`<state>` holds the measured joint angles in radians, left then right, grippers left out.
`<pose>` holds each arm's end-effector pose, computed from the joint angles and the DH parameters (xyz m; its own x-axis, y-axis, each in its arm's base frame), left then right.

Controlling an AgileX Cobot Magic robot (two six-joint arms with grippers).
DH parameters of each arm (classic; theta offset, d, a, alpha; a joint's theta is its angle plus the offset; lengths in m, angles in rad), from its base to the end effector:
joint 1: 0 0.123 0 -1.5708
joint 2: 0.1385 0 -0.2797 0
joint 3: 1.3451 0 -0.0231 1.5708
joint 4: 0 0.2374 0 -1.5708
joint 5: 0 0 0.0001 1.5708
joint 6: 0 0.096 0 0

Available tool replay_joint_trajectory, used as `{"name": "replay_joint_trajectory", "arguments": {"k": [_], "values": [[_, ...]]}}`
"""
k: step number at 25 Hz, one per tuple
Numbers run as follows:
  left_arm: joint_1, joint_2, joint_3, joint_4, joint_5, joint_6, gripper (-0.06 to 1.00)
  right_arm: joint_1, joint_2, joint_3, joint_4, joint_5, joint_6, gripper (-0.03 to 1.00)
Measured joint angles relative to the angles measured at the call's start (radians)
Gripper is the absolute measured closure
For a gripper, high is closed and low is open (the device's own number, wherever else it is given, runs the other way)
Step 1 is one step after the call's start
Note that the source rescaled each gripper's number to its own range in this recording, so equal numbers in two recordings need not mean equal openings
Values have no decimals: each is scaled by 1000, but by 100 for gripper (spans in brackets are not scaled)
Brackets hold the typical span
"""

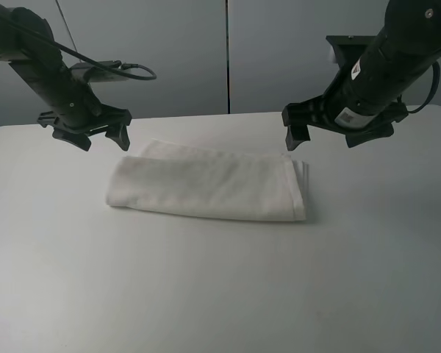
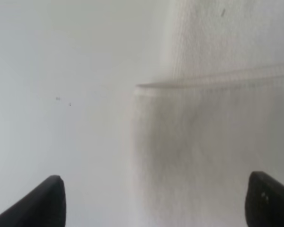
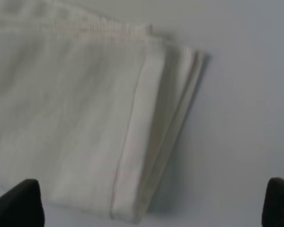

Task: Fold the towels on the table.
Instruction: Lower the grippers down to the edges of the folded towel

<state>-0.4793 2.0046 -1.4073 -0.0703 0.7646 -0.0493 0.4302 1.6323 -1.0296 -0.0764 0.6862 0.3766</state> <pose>0.3509 -0.1877 0.1707 -0.8914 0.3508 -0.2869 0.3861 0.9193 -0.0755 0.2820 0.1243 0.2108 -0.9299 -0.0837 -0.3581 -0.1162 0.9907 0.0702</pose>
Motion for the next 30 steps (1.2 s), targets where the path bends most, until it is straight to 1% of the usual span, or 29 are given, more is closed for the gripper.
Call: {"name": "replay_joint_trajectory", "arguments": {"k": [3, 5, 8, 13, 16, 21, 26, 30], "values": [[0, 64, -67, -2, 38, 2, -4, 0, 81, -49, 52, 74, -54, -3], [0, 95, -109, 0, 74, 3, -4, 0, 137, -85, 76, 96, -70, -3], [0, 129, -151, 33, 125, 3, -4, 0, 204, -145, 125, 133, -95, -3], [0, 158, -163, 78, 137, 1, -4, 0, 289, -240, 163, 194, -119, -3], [8, 194, -172, 79, 145, 1, -4, 0, 321, -282, 165, 226, -121, -3], [29, 215, -172, 82, 123, 1, -4, -5, 341, -301, 165, 229, -121, -3], [47, 215, -174, 77, 108, 5, -4, -44, 379, -305, 169, 229, -107, -3], [49, 226, -177, 77, 91, 6, -4, -54, 403, -305, 169, 216, -96, -3]]}}
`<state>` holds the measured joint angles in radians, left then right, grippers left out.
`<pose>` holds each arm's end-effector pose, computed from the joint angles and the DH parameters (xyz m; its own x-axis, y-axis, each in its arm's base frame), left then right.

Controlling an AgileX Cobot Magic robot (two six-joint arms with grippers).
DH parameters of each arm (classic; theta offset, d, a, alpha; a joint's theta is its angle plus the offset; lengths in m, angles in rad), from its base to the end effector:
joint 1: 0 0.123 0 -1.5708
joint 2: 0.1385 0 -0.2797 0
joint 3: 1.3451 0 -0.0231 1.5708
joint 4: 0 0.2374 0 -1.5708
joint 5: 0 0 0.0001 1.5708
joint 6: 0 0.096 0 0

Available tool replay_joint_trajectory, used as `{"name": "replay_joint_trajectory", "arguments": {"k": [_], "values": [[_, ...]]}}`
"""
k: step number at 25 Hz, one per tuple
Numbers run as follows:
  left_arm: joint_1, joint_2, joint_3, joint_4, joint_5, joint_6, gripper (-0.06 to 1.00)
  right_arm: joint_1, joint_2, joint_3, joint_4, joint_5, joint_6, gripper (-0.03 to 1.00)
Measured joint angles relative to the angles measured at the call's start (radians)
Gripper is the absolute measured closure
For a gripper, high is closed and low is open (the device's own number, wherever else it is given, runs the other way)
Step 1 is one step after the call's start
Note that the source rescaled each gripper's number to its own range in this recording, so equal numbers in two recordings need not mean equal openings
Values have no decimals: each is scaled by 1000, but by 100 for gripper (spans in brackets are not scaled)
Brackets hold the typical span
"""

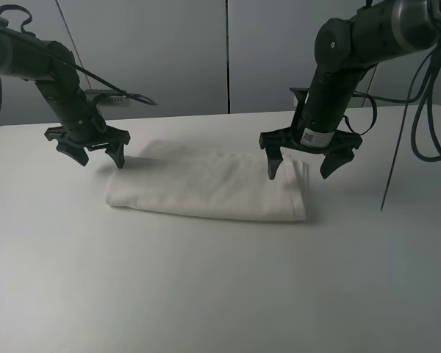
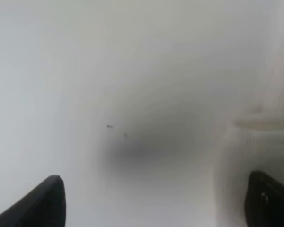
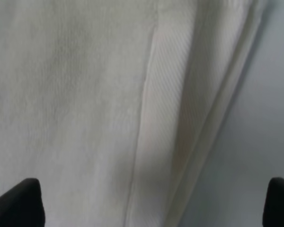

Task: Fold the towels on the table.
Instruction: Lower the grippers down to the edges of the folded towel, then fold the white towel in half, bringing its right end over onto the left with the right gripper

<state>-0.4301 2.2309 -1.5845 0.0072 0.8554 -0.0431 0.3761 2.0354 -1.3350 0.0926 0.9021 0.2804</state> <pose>0.3899 -0.1783 0.1169 -0.9132 0.3767 -0.1557 0.3814 0.9244 -0.0006 0.3430 0.1429 0.1400 -0.9988 -0.0389 -0.0303 -0.0414 0.9953 0.0874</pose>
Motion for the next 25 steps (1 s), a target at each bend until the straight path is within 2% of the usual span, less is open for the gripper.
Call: {"name": "replay_joint_trajectory", "arguments": {"k": [25], "values": [[0, 51, -12, -7, -33, 19, -4, -6, 88, -6, 2, -157, 32, -3]]}}
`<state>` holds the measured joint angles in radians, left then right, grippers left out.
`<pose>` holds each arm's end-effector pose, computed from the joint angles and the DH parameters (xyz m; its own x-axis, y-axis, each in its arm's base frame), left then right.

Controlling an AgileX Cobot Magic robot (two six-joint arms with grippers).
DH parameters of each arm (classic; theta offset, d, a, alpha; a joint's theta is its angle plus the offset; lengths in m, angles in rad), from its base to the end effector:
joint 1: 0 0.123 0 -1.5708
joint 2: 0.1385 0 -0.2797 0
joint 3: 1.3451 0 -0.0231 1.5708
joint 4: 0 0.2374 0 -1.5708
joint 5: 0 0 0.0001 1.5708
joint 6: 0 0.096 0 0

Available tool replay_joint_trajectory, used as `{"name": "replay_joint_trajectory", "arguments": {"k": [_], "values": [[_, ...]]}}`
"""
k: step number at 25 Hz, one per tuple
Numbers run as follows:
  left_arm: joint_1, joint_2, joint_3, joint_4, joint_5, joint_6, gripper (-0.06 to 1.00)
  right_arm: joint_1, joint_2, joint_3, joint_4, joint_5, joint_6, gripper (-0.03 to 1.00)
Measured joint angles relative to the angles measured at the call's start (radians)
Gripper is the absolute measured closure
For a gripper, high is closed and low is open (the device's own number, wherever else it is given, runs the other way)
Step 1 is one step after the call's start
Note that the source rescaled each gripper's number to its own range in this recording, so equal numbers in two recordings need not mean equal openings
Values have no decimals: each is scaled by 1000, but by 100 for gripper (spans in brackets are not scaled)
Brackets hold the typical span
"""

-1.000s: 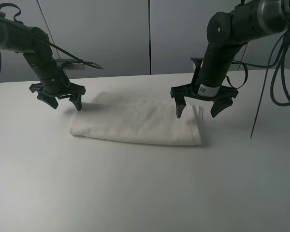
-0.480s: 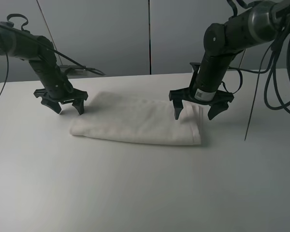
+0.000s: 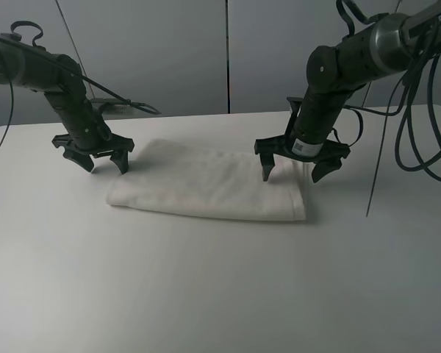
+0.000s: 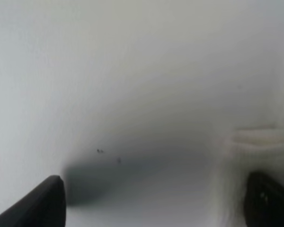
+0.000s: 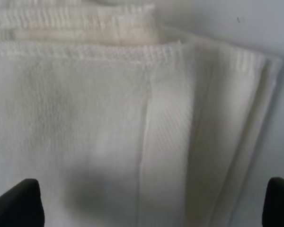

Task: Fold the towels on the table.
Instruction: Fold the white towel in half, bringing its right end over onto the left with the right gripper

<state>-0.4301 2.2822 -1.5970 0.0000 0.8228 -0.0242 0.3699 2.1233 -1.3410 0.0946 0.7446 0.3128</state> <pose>0.3941 -0.1808 0.0981 -0.9085 0.3902 -0.1494 0.3951 0.9186 -0.0036 0.3595 0.1460 0.1093 -0.9949 0.0137 -0.0997 0.0028 0.9941 0.1085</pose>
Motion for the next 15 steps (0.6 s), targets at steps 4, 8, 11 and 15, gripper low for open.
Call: {"name": "replay_joint_trajectory", "arguments": {"k": [4, 8, 11, 15], "values": [[0, 2, 0, 0, 0, 0, -4, 0, 12, -2, 0, -9, 0, -3], [0, 2, 0, 0, 0, 0, -4, 0, 37, -4, 0, -9, 0, -3], [0, 2, 0, 0, 0, 0, -4, 0, 41, -4, 0, -9, 0, -3], [0, 2, 0, 0, 0, 0, -4, 0, 43, -8, 0, -9, 0, -3]]}}
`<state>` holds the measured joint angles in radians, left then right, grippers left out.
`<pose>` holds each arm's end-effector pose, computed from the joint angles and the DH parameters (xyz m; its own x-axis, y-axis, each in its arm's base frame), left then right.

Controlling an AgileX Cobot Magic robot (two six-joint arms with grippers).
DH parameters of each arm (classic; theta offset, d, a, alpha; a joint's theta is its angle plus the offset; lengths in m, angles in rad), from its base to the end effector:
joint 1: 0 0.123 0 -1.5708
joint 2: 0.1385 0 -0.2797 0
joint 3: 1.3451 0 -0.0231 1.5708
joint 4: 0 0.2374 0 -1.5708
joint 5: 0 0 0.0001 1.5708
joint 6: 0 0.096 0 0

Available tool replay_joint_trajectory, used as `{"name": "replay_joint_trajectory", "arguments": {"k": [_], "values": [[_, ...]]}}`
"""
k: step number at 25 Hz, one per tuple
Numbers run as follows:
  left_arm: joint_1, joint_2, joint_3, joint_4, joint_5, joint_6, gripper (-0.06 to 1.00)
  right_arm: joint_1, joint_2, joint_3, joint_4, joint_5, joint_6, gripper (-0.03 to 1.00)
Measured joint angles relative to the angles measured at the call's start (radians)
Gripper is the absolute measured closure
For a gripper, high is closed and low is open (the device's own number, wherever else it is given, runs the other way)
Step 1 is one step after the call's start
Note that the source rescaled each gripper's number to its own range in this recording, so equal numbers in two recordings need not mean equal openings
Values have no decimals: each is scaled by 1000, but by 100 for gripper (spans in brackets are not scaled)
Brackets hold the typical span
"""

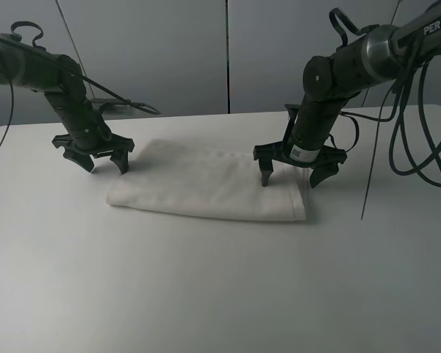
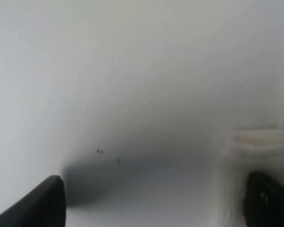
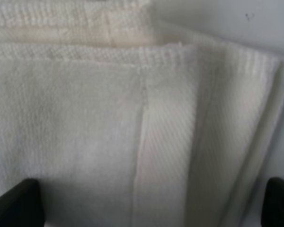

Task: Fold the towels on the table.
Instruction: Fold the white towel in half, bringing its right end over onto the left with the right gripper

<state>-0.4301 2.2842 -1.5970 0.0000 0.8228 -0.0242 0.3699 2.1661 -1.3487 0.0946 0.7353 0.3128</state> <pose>0.3940 -0.1808 0.0972 -0.9088 0.3903 -0.1474 0.3951 0.9186 -0.0036 0.3612 0.1466 0.0943 -0.9970 0.0135 -0.0760 0.0059 0.9951 0.0985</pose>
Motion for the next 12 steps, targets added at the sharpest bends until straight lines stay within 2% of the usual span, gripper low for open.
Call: {"name": "replay_joint_trajectory", "arguments": {"k": [4, 6, 10, 12], "values": [[0, 0, 0, 0, 0, 0, -4, 0, 0, -1, 0, 0, 0, -3], [0, 0, 0, 0, 0, 0, -4, 0, 1, -1, 0, -2, 0, 3], [0, 0, 0, 0, 0, 0, -4, 0, 1, -1, 0, -4, -9, 38], [0, 0, 0, -5, 0, 0, -4, 0, 1, -1, 8, -6, -17, 63]]}}
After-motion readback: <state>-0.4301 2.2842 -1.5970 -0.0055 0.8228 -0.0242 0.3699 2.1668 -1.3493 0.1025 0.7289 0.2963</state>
